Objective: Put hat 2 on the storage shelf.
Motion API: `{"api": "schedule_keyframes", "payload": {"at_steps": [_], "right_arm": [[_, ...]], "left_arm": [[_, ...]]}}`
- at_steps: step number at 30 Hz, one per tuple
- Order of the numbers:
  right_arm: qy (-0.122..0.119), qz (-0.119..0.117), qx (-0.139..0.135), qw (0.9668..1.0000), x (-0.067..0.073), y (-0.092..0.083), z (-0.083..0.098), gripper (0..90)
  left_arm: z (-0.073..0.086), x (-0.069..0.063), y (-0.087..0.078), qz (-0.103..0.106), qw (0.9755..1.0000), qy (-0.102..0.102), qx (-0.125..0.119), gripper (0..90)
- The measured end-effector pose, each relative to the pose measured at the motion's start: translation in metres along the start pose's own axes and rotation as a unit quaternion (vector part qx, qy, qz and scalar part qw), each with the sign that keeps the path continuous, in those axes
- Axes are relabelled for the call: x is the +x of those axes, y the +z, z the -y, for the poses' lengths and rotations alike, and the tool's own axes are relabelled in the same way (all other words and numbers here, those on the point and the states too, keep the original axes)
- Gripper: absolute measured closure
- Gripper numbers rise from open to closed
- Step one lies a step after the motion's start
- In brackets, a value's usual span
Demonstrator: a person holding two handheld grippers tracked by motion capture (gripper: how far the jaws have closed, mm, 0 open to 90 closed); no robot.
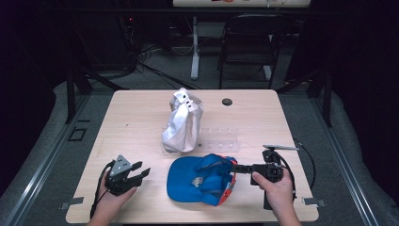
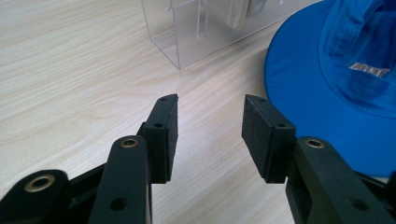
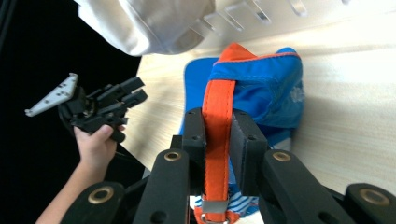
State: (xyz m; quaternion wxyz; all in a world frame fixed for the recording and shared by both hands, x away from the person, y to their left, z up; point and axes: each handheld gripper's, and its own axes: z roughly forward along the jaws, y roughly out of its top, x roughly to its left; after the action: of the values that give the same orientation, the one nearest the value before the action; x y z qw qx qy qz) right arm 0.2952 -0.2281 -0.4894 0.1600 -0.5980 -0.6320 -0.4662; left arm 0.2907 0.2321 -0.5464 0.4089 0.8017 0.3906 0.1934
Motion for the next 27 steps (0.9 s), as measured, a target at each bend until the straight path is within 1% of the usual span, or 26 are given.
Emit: {"api": "schedule_keyframes", "payload": {"at_steps": [3, 4, 6, 7, 9, 12, 13, 14, 17, 20, 24, 26, 27], "right_arm": [[0.0, -0.005, 0.001, 1.0, 0.005, -0.005, -0.007, 77.7], [0.0, -0.012, 0.0, 0.9999, 0.007, -0.008, -0.01, 77.7], [0.01, -0.022, -0.005, 0.9997, 0.011, -0.011, -0.014, 77.7], [0.01, -0.028, -0.006, 0.9995, 0.013, -0.014, -0.016, 77.7], [0.008, -0.028, -0.004, 0.9996, 0.015, -0.016, -0.018, 77.8], [0.009, -0.038, -0.003, 0.9992, 0.02, -0.02, -0.023, 77.7], [0.008, -0.036, -0.003, 0.9993, 0.022, -0.021, -0.024, 77.8], [0.006, -0.04, 0.002, 0.9992, 0.024, -0.022, -0.026, 77.7], [0.003, -0.045, 0.001, 0.999, 0.031, -0.024, -0.03, 77.7], [-0.004, -0.049, 0.007, 0.9988, 0.038, -0.028, -0.035, 77.8], [-0.005, -0.057, 0.01, 0.9983, 0.045, -0.031, -0.04, 77.8], [-0.003, -0.056, 0.012, 0.9984, 0.048, -0.033, -0.042, 77.8], [-0.006, -0.058, 0.012, 0.9982, 0.049, -0.033, -0.043, 77.8]], "left_arm": [[0.0, 0.0, 0.0, 0.0, 1.0, 0.003, 0.001, 56.7], [0.0, 0.0, 0.0, 0.0, 1.0, 0.002, 0.001, 56.7], [0.0, 0.0, 0.0, -0.001, 1.0, -0.002, 0.0, 56.7], [0.0, 0.001, -0.001, -0.001, 1.0, -0.002, 0.001, 56.7], [0.0, 0.001, -0.001, -0.001, 1.0, -0.002, 0.002, 56.7], [0.0, 0.001, -0.001, -0.001, 1.0, -0.003, 0.001, 56.7], [0.0, 0.002, -0.001, -0.001, 1.0, -0.002, 0.002, 56.7], [0.001, 0.002, -0.001, -0.001, 1.0, -0.005, 0.0, 56.7], [0.001, 0.003, -0.001, -0.001, 1.0, -0.004, 0.002, 56.4], [0.001, 0.003, -0.002, -0.003, 1.0, -0.005, 0.003, 56.4], [0.001, 0.003, -0.001, -0.003, 1.0, -0.008, -0.002, 56.4], [0.001, 0.003, -0.001, -0.003, 1.0, -0.009, -0.003, 56.4], [0.001, 0.004, -0.001, -0.003, 1.0, -0.007, -0.003, 56.4]]}}
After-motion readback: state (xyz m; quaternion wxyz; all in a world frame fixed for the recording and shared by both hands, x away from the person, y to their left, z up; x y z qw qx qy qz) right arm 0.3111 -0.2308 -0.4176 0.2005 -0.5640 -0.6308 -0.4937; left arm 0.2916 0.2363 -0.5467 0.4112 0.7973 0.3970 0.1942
